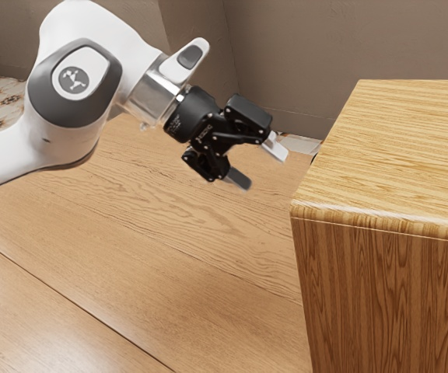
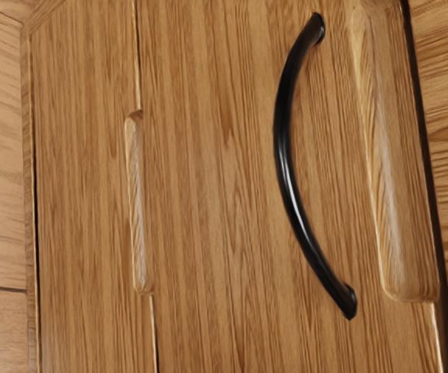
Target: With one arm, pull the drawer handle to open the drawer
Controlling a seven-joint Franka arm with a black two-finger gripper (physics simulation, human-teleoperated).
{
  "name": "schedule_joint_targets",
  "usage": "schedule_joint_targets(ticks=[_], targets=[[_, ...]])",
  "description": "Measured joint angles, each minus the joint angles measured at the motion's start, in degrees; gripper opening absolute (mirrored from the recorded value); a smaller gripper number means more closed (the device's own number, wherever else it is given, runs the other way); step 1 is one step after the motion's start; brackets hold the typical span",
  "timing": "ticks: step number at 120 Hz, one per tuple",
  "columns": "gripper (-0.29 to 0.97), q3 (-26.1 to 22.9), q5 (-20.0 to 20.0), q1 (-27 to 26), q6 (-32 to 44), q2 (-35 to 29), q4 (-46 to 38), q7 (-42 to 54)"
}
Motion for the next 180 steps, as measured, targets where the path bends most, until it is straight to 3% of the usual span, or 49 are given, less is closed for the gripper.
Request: schedule_joint_targets(ticks=[24, 36, 43, 59, 74, 91, 180], targets=[[0.68, 0.72, 0.00, 0.44, 1.58, 1.20, 0.36, -0.41], [0.68, -6.44, -1.72, 11.13, 1.77, 4.56, 0.37, -0.34], [0.68, -13.75, -4.10, 21.04, 1.46, 7.73, 0.56, 0.01], [0.68, -27.61, -7.64, 38.03, 0.68, 11.81, 3.31, 0.94], [0.68, -37.98, -9.50, 49.08, -0.92, 14.26, 6.54, 1.72], [0.68, -40.65, -10.95, 48.43, -2.51, 16.37, 8.56, 2.60], [0.68, -40.50, -11.93, 48.35, -4.26, 17.27, 8.48, 4.92]])
